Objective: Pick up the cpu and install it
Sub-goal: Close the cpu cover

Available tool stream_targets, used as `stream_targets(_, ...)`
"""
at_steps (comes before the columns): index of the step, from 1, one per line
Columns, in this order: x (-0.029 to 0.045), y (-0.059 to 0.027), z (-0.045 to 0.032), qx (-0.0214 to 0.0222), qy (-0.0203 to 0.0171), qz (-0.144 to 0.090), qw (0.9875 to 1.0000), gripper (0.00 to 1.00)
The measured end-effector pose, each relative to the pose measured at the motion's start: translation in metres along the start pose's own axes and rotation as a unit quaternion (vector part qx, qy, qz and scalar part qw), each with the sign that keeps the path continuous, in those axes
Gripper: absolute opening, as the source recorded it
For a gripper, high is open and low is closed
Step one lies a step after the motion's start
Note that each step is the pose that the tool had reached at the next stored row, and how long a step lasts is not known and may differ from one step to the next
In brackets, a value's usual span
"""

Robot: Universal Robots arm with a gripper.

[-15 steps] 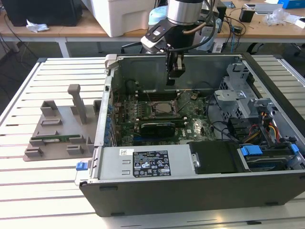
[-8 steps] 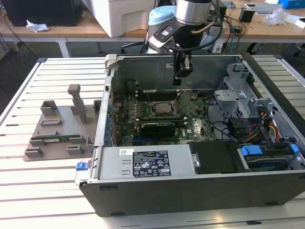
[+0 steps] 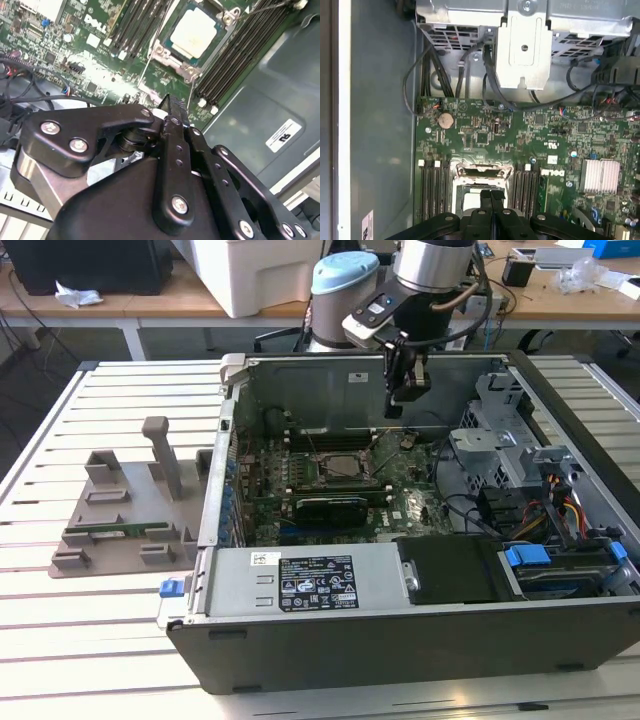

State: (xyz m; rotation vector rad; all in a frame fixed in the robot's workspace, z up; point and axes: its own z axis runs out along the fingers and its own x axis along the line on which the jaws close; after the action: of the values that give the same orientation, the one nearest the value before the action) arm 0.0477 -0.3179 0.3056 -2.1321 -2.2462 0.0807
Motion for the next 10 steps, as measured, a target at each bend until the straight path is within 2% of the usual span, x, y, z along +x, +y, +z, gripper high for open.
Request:
stream_targets(3,0.0008,0.0109,0.0026,0.0044,0.0002,0.0,1.0,0.11)
stream_targets(7,0.0036,0.0186,0.0089,0.008,0.0003,0.0,1.0,0.11)
stream_targets(8,0.0063,0.0245,0.0117,0.0099,0.0006,0.0,1.0,0.11)
stream_targets(10,0.0074,0.028,0.0136,0.0111,0.0005,0.0,0.9999,0.11)
